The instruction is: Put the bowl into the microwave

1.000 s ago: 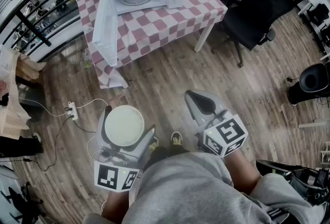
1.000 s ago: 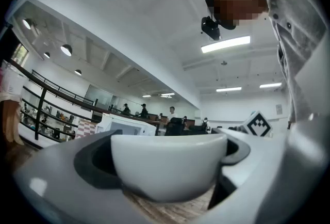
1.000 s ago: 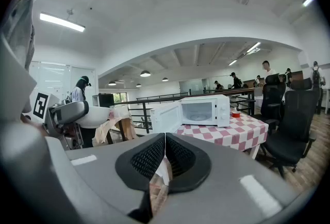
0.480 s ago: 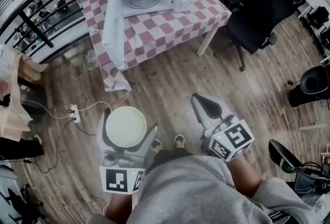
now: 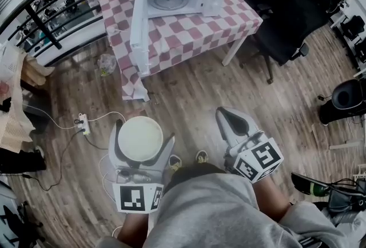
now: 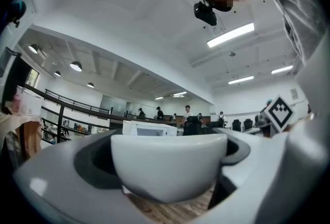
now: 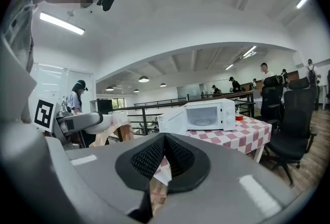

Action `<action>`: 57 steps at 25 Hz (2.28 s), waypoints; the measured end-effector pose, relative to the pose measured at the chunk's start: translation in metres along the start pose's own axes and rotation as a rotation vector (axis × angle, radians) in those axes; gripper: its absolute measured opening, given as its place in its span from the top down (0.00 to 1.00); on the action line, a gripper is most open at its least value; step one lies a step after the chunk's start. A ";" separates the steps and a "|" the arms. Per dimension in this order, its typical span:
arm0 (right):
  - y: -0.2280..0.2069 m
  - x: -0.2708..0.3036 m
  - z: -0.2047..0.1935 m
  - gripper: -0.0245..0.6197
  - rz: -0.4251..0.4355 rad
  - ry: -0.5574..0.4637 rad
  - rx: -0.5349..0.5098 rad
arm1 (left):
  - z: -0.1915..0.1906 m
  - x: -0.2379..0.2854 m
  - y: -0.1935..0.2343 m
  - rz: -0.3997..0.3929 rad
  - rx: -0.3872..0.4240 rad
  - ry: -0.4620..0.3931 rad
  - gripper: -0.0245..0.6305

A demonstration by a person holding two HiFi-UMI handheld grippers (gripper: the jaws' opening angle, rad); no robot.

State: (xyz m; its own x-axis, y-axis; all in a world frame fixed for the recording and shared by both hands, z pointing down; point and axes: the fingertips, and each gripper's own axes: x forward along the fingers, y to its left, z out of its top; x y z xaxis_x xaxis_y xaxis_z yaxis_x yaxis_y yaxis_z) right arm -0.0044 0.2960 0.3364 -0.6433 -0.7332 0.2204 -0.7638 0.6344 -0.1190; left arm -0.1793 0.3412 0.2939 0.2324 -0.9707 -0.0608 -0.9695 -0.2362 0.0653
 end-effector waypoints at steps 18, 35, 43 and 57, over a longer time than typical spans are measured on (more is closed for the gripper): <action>0.017 0.013 0.001 0.97 -0.012 0.002 -0.026 | 0.003 -0.007 0.016 -0.012 -0.001 -0.041 0.15; -0.033 0.046 0.002 0.97 0.025 -0.005 0.016 | 0.000 0.055 0.003 -0.014 0.028 -0.033 0.15; -0.092 0.067 0.004 0.97 0.012 0.015 0.030 | -0.007 0.113 -0.013 -0.031 0.024 -0.007 0.14; -0.186 0.122 0.024 0.97 0.034 0.012 0.056 | -0.011 0.219 -0.033 -0.049 0.061 0.007 0.15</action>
State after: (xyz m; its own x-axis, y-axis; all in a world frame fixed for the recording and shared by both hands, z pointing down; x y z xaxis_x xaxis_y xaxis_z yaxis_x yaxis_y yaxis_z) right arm 0.0580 0.0831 0.3623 -0.6685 -0.7084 0.2265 -0.7435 0.6441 -0.1802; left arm -0.0955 0.1363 0.2891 0.2798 -0.9585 -0.0551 -0.9599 -0.2803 0.0015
